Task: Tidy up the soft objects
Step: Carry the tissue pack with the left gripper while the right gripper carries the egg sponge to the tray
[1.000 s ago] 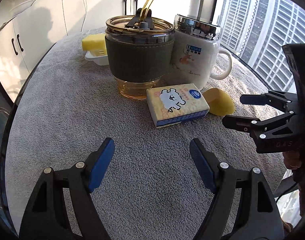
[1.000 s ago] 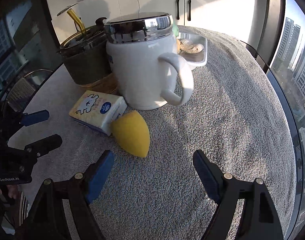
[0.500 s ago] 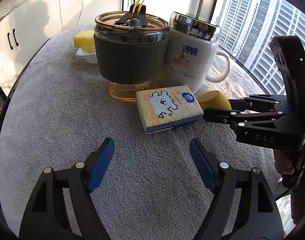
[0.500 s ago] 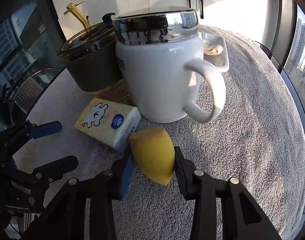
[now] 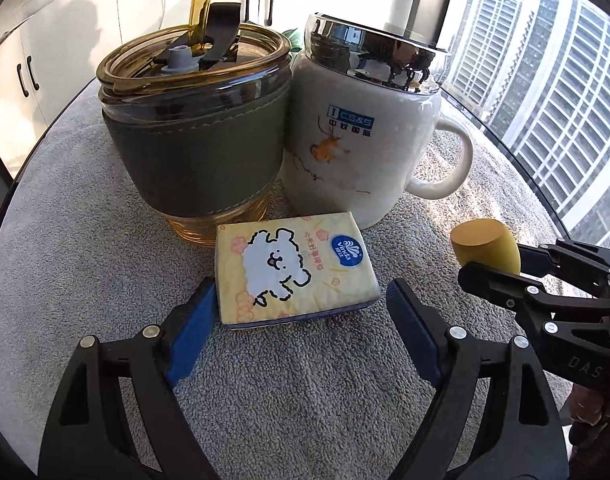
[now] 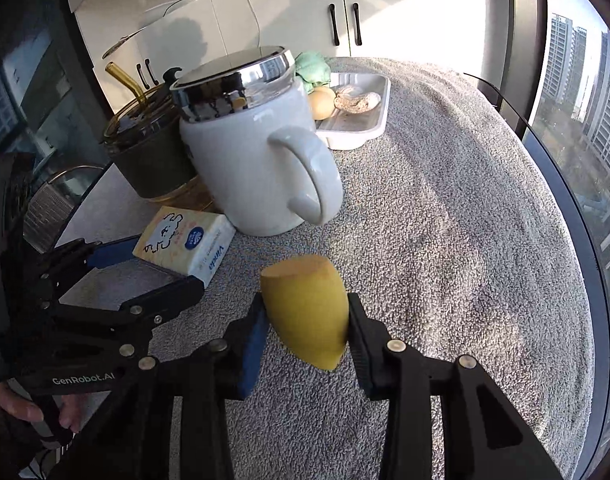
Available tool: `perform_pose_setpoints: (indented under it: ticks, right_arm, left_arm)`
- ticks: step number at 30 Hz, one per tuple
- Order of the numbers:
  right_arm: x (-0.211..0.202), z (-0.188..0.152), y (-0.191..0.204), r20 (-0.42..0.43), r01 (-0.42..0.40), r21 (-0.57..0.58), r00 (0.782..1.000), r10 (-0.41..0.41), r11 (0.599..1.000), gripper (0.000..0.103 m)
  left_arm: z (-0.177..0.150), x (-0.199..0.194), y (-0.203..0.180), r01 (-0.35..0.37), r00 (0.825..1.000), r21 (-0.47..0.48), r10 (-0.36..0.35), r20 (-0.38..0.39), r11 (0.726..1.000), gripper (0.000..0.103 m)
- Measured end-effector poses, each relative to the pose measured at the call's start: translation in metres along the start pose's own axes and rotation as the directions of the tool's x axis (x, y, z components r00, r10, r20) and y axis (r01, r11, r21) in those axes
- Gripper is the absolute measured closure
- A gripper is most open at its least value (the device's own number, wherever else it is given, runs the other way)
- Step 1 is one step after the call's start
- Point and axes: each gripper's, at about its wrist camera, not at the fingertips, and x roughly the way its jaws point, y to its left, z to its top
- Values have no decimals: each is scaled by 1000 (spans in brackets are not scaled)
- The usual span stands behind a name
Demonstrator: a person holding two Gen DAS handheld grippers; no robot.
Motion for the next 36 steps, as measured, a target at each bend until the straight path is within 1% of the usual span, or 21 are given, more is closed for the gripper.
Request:
perform_pose_setpoints:
  ticks: [4,6,7,9,10,12,15,17,20,24,27,28,30,34,36]
  right_arm:
    - [-1,-1,-7,1,0,21,1000,0,1000,62]
    - [0,1,-9,3,2,27,1000,-2,1000,62]
    - [1,0,-10,4,0,29,1000,0,1000,62]
    - [1,0,-12,6,0,31,1000,-1,1000,62]
    - [0,0,-14,5,0,30,1000,0,1000,62]
    - [1,-1,-13,3,1,28,1000,-1,1000,62]
    - [1,-1,-14,0,5,27,1000,-5,1000,62]
    - [0,-1,-14,0,7,30,1000,-7,1000,62]
    - [-2,-1,-14,3,10,33,1000,-11,999,62]
    - [-8,-2,-13,10,22,33,1000,-23,999,62]
    - [-11,-5,-16,5,42,35,999,-43,998,62]
    - [-11,-6,-18,1,49,36,999,-49,998,62]
    - [-13,-7,-22,-5,71,41,997,-71,997,62]
    - [-15,-9,-36,-18,118,47,993,-118,992,62]
    - [-16,-7,-45,-17,144,53,990,-144,988,62]
  left_arm:
    - [7,13,-1,-8,999,-30,7,-35,1000,19]
    - [8,13,-1,-10,1000,-33,10,-20,999,19]
    - [8,11,0,0,1000,-38,0,-2,999,19]
    - [7,7,8,26,999,-78,-23,34,997,21]
    - [7,5,12,43,998,-101,-39,39,994,27]
    - [6,4,19,72,997,-129,-68,33,989,28]
    - [6,1,23,63,998,-125,-59,36,990,30]
    - [4,-1,24,32,999,-120,-28,37,992,30]
    - [-2,-8,29,45,999,-126,-42,31,991,30]
    - [-15,-24,35,-7,999,-97,11,43,995,30]
    - [-25,-36,53,-37,999,-96,40,34,995,30]
    - [-29,-40,61,-46,998,-101,49,32,994,30]
    - [-34,-45,83,-89,995,-110,93,30,990,30]
    - [-36,-53,119,-177,982,-124,184,48,976,30]
    - [-32,-54,139,-191,978,-153,201,56,970,30]
